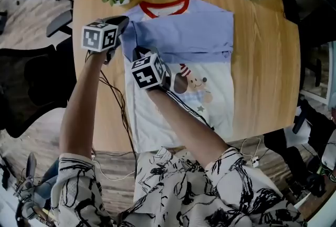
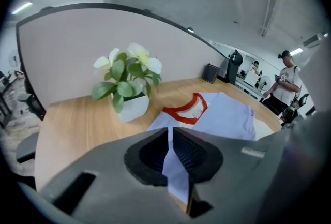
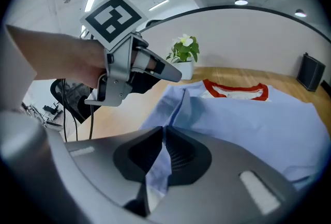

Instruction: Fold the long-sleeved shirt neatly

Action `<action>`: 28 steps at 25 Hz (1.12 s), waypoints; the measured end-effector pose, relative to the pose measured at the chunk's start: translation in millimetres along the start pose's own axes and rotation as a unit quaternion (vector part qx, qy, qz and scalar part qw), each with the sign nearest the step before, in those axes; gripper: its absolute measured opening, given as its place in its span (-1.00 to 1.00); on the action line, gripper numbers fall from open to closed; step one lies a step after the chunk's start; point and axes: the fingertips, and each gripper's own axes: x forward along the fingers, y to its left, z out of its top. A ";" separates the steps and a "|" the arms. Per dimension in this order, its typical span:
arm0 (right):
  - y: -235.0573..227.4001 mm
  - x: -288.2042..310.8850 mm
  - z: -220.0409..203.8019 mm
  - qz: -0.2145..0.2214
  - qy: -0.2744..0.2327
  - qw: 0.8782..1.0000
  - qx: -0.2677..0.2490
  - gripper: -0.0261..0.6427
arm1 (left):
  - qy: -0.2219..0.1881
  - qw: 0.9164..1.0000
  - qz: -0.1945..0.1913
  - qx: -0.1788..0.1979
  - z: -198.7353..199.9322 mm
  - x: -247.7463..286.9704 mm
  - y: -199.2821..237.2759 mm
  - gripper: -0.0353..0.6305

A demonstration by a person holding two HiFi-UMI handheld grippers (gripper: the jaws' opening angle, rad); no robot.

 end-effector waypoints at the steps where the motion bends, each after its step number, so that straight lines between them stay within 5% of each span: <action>1: 1.0 1.6 -0.1 0.004 0.001 1.000 0.000 -0.81 | 0.002 1.000 0.003 -0.005 -2.4 -3.4 2.5 -0.79; 6: 19.3 10.4 -1.5 0.049 0.009 0.998 -0.027 -0.57 | 0.063 0.997 -0.049 -0.019 -27.1 -4.4 -23.7 -0.66; 9: 30.7 11.0 0.5 0.076 0.005 0.996 -0.039 -0.43 | 0.078 0.994 -0.050 -0.052 -32.6 -3.7 -31.4 -0.50; 12: 35.1 -2.1 -2.2 0.096 -0.002 0.994 -0.049 -0.35 | 0.085 0.994 -0.047 -0.042 -36.2 1.3 -41.6 -0.49; 17: 27.5 -68.1 -8.1 0.119 -0.040 0.990 -0.056 -0.26 | 0.093 0.994 0.049 -0.004 -53.3 1.9 -23.4 -0.68; 22: -6.2 -166.5 15.9 0.110 -0.140 0.983 -0.048 -0.13 | -0.001 0.986 0.169 -0.004 -54.6 -46.4 -26.1 -0.61; 28: -69.1 -291.6 36.4 0.103 -0.278 0.953 -0.055 -0.05 | -0.159 0.969 0.180 -0.055 -54.0 -159.8 -116.1 -0.31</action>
